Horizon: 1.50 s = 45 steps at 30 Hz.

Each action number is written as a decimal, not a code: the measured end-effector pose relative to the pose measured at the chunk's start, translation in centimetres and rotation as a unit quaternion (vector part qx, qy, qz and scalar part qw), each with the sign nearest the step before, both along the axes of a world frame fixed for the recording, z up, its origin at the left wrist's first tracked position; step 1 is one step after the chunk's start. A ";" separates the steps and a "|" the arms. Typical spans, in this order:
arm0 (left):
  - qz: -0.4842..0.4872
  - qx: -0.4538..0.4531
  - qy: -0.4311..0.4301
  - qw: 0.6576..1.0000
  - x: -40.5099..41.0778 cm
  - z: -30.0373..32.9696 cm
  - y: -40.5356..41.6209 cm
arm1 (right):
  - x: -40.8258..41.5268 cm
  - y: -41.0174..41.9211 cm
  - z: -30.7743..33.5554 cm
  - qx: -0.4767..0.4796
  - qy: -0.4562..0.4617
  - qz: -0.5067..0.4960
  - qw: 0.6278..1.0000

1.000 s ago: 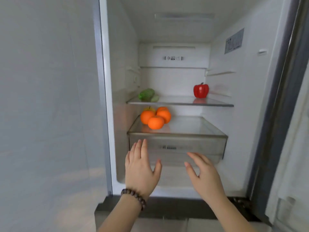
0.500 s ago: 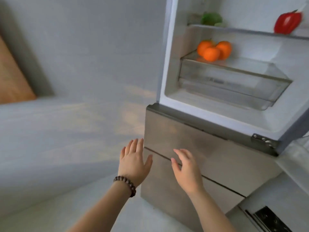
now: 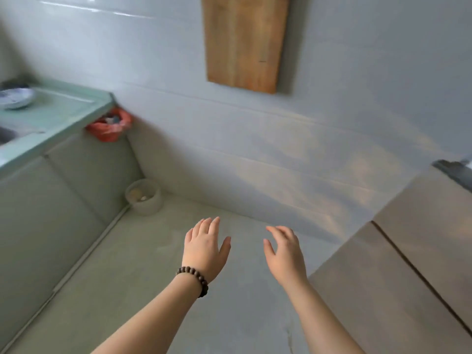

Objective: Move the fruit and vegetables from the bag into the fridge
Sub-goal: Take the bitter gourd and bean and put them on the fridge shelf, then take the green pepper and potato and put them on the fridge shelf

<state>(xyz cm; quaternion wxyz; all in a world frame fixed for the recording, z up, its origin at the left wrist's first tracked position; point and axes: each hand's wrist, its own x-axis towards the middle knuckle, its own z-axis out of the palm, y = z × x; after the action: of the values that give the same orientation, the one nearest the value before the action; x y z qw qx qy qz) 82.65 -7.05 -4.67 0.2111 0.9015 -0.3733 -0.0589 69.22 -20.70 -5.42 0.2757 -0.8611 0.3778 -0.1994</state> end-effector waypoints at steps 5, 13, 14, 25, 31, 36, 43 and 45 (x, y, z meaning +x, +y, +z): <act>0.134 -0.015 0.003 0.991 4.4 -0.2 12.1 | 8.2 9.3 -0.1 0.024 0.010 0.117 0.993; 0.314 -0.017 -0.005 0.949 7.9 -0.5 34.3 | 17.0 30.1 -0.9 0.071 0.030 0.275 0.958; 0.339 -0.020 -0.006 0.941 8.1 -0.6 37.1 | 18.0 32.9 -1.0 0.076 0.035 0.300 0.950; 0.542 -0.048 -0.017 0.839 9.0 -0.7 60.7 | 26.8 57.8 -0.5 0.068 0.046 0.502 0.861; 0.611 -0.057 -0.014 0.789 12.6 -1.6 68.3 | 32.8 65.5 -1.6 0.048 0.064 0.566 0.821; 0.650 -0.045 -0.023 0.758 19.3 -2.0 73.9 | 41.8 72.1 -1.8 0.042 0.066 0.613 0.786; 0.693 -0.023 -0.034 0.720 30.2 0.7 81.6 | 55.6 80.1 0.9 0.037 0.039 0.672 0.738; 0.700 -0.019 -0.041 0.712 32.6 1.2 83.4 | 58.7 81.8 1.3 0.045 0.033 0.679 0.732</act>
<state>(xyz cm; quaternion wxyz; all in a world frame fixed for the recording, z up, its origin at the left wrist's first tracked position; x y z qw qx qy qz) 115.21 76.39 -3.46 0.1931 0.9020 0.3558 0.1499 127.96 61.14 -4.07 0.3630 -0.8813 -0.2898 0.0867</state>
